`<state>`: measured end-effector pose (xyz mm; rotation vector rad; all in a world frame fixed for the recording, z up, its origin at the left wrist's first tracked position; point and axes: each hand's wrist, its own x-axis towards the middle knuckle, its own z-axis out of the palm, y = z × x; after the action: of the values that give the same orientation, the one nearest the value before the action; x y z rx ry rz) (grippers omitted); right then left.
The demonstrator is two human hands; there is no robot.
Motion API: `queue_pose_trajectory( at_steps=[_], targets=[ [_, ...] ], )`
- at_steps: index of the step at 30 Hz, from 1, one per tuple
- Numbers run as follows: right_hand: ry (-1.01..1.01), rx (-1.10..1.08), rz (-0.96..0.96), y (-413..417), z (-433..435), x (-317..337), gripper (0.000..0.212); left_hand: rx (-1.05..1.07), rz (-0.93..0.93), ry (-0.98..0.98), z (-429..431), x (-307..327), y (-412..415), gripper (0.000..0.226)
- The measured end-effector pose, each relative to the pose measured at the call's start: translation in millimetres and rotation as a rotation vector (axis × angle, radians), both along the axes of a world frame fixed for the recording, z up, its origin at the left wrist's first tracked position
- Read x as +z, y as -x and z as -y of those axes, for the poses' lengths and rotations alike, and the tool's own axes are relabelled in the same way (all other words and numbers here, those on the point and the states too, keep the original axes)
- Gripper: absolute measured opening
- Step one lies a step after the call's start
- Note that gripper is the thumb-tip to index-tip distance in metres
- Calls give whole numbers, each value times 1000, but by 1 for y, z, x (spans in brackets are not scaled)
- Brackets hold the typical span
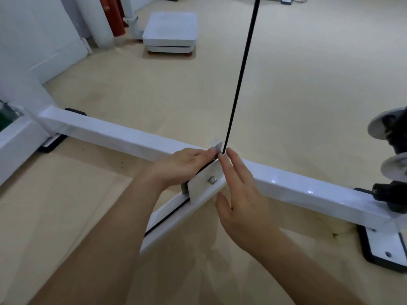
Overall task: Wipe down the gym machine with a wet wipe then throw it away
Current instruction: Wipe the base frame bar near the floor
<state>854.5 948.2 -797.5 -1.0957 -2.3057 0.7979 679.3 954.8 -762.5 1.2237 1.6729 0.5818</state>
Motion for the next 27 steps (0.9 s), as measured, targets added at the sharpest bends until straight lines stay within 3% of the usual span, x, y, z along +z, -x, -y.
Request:
queue_pose_trajectory(
  at_steps=[4,9,12,17,20,23,27],
  targets=[
    [-147,86,140,11,1,0,77,325,204,-291,45,-27,-12,39],
    [-235,200,288,23,10,0,77,635,91,-370,57,-49,-30,42],
    [-245,211,313,20,10,-1,74,573,88,-271,61,-62,-23,51],
    [-250,135,263,17,23,-3,74,246,421,-128,59,-58,-5,43],
    [-244,137,196,14,34,-7,71,111,223,-83,60,-57,5,35],
    [-204,181,171,8,52,-17,70,63,-55,-67,76,-71,10,40],
    [-62,129,182,-1,71,-39,67,-188,-771,50,110,-95,-6,69]
  ],
)
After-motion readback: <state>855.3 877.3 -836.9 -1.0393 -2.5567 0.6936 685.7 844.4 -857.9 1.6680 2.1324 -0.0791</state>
